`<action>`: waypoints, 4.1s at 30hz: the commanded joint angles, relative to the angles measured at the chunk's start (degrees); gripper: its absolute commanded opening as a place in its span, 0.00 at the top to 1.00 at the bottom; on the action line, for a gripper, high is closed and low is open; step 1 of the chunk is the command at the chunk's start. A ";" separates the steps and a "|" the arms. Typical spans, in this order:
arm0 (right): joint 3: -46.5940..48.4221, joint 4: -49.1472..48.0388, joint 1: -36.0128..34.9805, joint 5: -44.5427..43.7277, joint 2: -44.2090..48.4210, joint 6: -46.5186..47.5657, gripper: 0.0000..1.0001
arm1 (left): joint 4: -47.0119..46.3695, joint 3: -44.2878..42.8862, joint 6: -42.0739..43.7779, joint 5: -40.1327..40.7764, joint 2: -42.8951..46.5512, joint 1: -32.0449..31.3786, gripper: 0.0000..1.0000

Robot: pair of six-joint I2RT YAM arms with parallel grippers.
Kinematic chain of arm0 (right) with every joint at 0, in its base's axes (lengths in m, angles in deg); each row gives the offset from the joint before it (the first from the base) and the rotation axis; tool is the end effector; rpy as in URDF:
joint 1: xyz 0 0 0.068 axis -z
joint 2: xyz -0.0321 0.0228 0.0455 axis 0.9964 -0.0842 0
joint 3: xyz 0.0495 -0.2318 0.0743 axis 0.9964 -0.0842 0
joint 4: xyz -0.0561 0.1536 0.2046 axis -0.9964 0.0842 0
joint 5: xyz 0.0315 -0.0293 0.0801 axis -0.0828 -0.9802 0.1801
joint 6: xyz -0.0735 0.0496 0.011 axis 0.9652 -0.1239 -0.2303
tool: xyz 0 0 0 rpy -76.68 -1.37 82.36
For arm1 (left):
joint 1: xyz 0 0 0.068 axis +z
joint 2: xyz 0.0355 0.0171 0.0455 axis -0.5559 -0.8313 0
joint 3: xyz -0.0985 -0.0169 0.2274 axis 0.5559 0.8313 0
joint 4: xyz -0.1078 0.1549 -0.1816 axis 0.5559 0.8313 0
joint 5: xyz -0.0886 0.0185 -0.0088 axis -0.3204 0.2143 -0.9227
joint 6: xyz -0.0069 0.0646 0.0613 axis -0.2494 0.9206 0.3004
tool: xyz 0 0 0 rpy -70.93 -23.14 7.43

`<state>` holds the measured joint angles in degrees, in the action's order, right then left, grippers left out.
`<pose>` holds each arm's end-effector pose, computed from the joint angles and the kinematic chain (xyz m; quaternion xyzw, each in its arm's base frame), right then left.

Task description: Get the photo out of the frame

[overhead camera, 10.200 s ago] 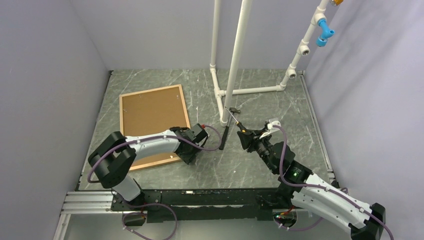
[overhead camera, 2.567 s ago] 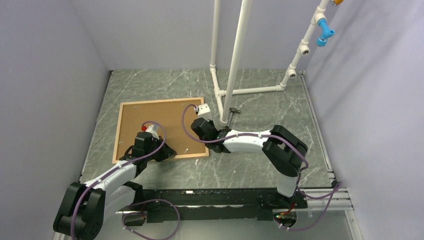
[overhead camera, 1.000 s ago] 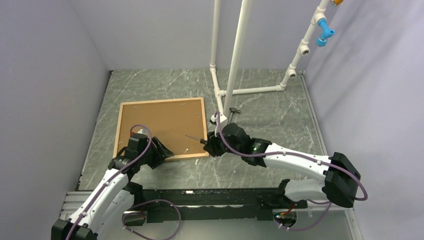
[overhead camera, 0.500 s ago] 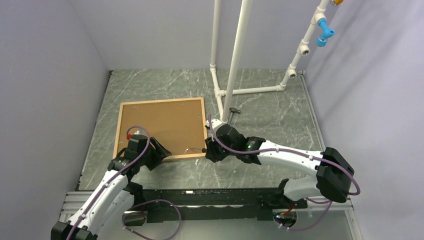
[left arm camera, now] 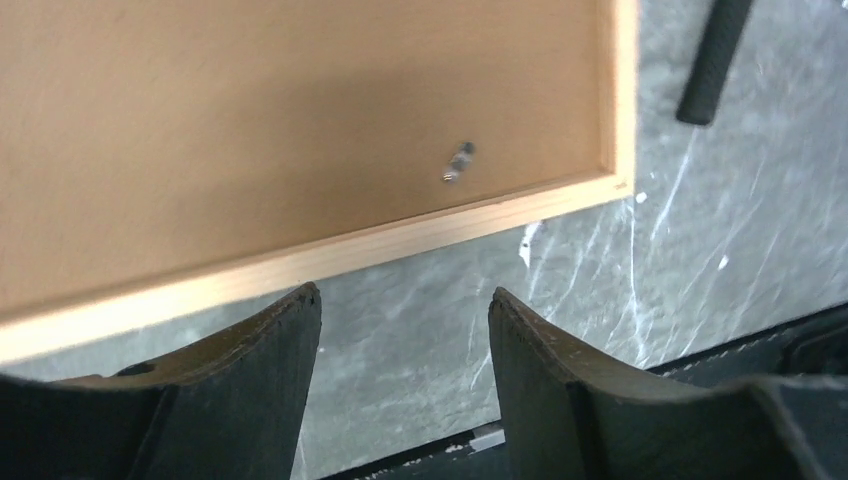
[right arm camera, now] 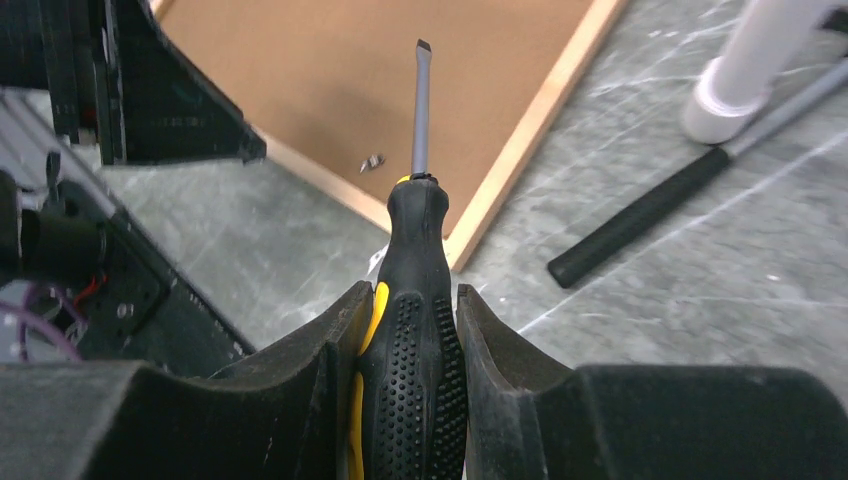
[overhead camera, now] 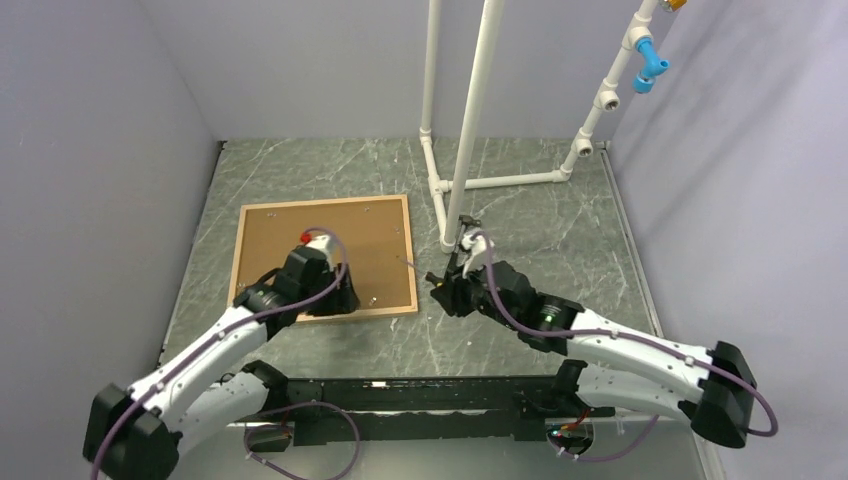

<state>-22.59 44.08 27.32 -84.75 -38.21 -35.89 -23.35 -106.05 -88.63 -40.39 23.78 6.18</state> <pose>0.1570 0.2284 0.2173 -0.2095 0.8168 0.3030 0.4439 0.1885 -0.1009 0.1569 -0.0773 0.9349 -0.1975 0.2846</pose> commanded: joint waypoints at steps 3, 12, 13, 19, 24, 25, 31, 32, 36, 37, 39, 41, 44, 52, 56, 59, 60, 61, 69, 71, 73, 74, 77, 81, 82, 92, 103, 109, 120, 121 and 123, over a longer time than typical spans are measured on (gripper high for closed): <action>-4.26 -3.02 0.22 -15.42 11.93 -3.50 1.00 | -5.03 -9.33 19.16 2.13 -15.31 -8.18 0.37; -7.32 0.30 0.58 -19.38 20.07 -3.70 1.00 | 4.02 -20.55 23.83 16.65 -36.04 -22.70 0.38; -7.35 0.52 0.67 -18.99 19.70 -3.77 1.00 | 3.61 -20.47 23.16 16.19 -36.51 -22.88 0.38; -8.13 0.57 0.63 -17.50 19.17 -4.12 1.00 | 3.85 -19.27 19.17 19.52 -37.10 -23.20 0.36; -8.80 0.20 0.64 -18.05 20.00 -4.22 1.00 | 5.88 -18.79 15.32 22.68 -38.48 -23.30 0.49; -8.87 0.19 0.65 -18.18 20.10 -4.29 1.00 | 5.73 -18.82 14.95 22.76 -38.70 -23.29 0.50; -8.97 0.44 0.70 -18.36 20.41 -4.32 1.00 | 5.23 -20.71 13.36 19.27 -43.63 -22.89 0.47; -8.85 0.58 0.67 -18.38 20.48 -4.27 1.00 | 5.66 -21.42 13.04 18.76 -45.13 -22.78 0.48; -8.90 0.83 0.72 -18.73 21.00 -4.22 1.00 | 6.18 -23.46 12.09 18.32 -49.52 -22.69 0.72; -8.98 0.78 0.72 -18.87 21.00 -4.20 1.00 | 6.07 -23.81 12.07 18.54 -50.08 -22.46 0.77; -9.11 0.76 0.69 -18.99 21.11 -4.22 1.00 | 5.89 -24.72 11.86 19.22 -50.95 -21.43 0.81; -9.21 0.61 0.72 -19.04 20.98 -4.22 1.00 | 4.58 -25.44 12.36 19.01 -51.17 -19.59 0.83; -9.09 0.41 0.69 -18.91 20.52 -4.13 1.00 | 0.97 -27.55 14.42 15.89 -51.32 -14.84 0.86; -8.53 0.95 0.76 -18.39 18.57 -4.24 1.00 | -4.24 -48.35 17.19 2.72 -63.42 0.08 1.00; -8.71 1.19 0.80 -18.68 18.13 -4.38 1.00 | -5.04 -59.20 6.41 -0.40 -71.28 3.99 1.00; -8.49 1.32 0.76 -18.34 16.87 -4.49 1.00 | -6.28 -62.08 -3.91 -1.10 -73.60 5.69 1.00; -8.31 1.37 0.80 -18.00 16.26 -4.44 1.00 | -7.88 -62.04 -5.74 -1.30 -73.44 5.93 1.00; -8.04 1.38 0.80 -17.61 15.68 -4.48 1.00 | -9.34 -61.88 -7.14 -1.31 -72.95 5.97 1.00; -4.11 2.49 0.89 -14.15 8.54 -3.73 1.00 | -12.41 -57.72 -6.45 -6.51 -63.19 5.97 0.41; -2.64 2.64 0.91 -12.84 5.36 -3.17 1.00 | -12.85 -53.63 -5.20 -5.91 -57.72 6.01 0.31; -0.46 3.55 0.86 -11.54 2.05 -2.99 1.00 | -13.44 -48.03 -3.79 -4.48 -51.00 6.01 0.27; 0.49 3.85 0.89 -10.92 0.65 -2.88 1.00 | -13.62 -45.02 -3.17 -3.13 -47.14 6.05 0.25; 3.43 4.09 0.89 -9.98 -3.93 -2.21 1.00 | -14.65 -33.75 -1.31 -1.68 -35.93 6.06 0.24; 8.28 2.89 0.86 -9.69 -10.65 -0.80 1.00 | -12.65 -21.69 0.88 -1.02 -22.77 6.15 0.25; 9.82 2.81 0.91 -9.83 -12.77 -0.52 1.00 | -11.84 -19.34 1.07 -0.97 -21.02 6.15 0.25; 31.43 2.27 2.10 -15.20 -38.39 1.68 1.00 | -7.28 -1.49 -1.90 -4.20 -1.55 6.15 0.26; 45.34 1.66 9.11 -12.62 -51.95 2.81 1.00 | -1.57 7.54 -9.07 1.38 7.51 6.15 0.28; 48.21 0.10 10.59 -10.23 -54.97 5.00 1.00 | -2.58 7.89 -7.97 1.41 5.08 6.15 0.29; 49.18 0.47 11.37 -6.34 -57.86 3.77 1.00 | -1.73 8.31 -7.39 1.41 5.20 6.19 0.30; 48.75 0.23 11.33 -5.70 -57.63 3.59 1.00 | -1.60 8.28 -7.49 1.41 5.53 6.17 0.30; 48.36 0.45 11.34 -4.91 -57.55 3.05 1.00 | -1.40 8.20 -7.61 1.41 6.10 6.15 0.30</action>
<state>24.07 46.55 38.41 -91.81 -96.50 -32.00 -25.60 -97.88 -96.24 -39.99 28.67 12.32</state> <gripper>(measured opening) 0.355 0.704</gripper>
